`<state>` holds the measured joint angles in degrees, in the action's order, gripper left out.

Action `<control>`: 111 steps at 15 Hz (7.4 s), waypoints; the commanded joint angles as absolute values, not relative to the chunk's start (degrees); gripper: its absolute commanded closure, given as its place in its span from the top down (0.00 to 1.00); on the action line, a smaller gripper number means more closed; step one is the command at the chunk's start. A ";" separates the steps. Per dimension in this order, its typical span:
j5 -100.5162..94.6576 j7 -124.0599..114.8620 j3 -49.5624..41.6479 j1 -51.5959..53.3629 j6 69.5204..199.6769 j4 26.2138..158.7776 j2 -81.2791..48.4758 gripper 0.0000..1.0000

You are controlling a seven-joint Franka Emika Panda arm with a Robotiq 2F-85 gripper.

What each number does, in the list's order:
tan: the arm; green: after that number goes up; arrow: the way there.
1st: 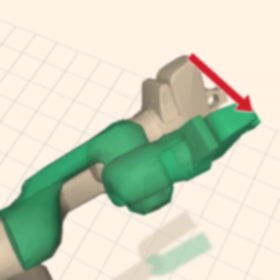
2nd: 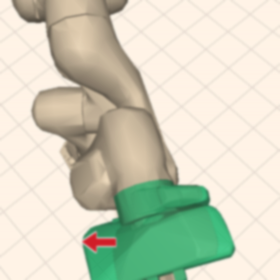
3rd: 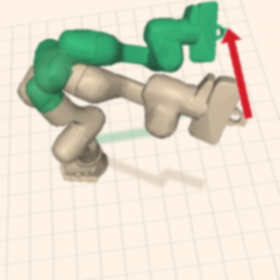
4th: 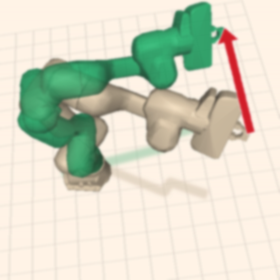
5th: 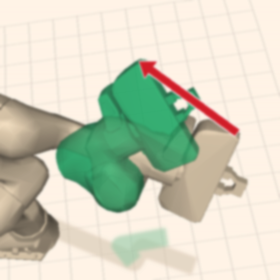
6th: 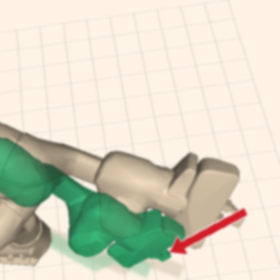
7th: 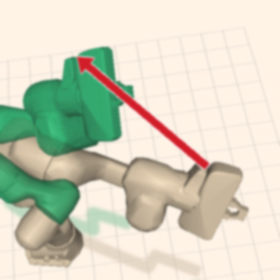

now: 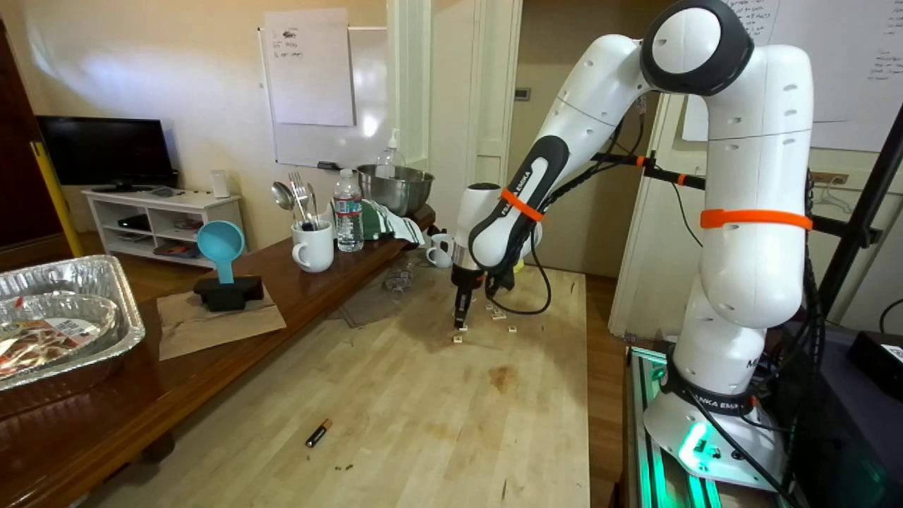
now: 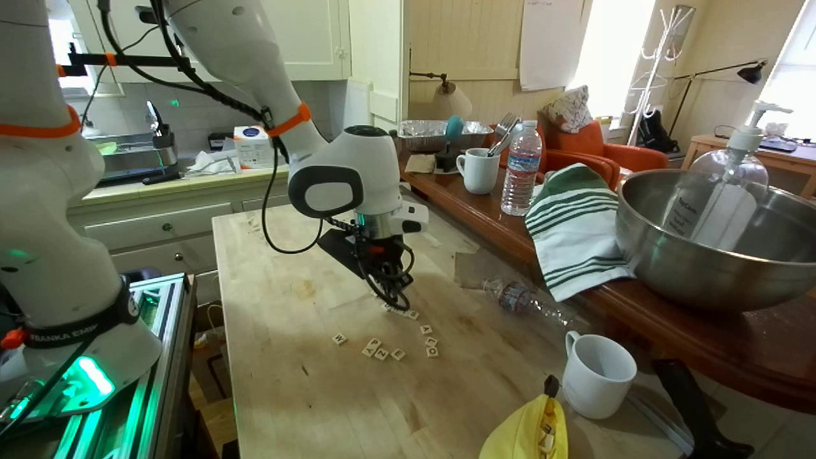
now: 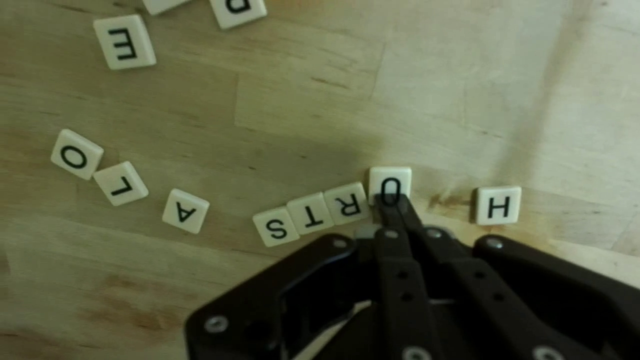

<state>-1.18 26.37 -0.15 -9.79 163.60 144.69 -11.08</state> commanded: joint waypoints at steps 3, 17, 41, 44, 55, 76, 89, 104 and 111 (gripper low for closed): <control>-2.03 26.93 -1.07 -10.96 167.59 143.76 -14.68 0.00; -0.96 27.86 -0.26 -12.36 165.80 145.04 -8.89 0.00; -11.12 19.30 -10.25 -11.07 159.30 151.93 2.54 0.01; -11.12 19.29 -10.25 -11.07 159.30 151.93 2.54 0.01; -10.90 20.51 -12.43 -12.51 161.67 152.30 1.34 0.00; 10.02 46.03 -8.80 -15.01 169.40 144.05 -13.98 0.00; 7.38 43.76 -8.22 -13.24 169.35 145.67 -14.42 0.00; -12.27 18.10 -10.51 -7.15 168.38 150.89 -11.02 0.00; -13.04 11.72 -8.79 -5.10 167.64 150.69 -11.12 0.00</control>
<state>-12.12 15.59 -9.69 -6.73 168.62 149.34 -9.13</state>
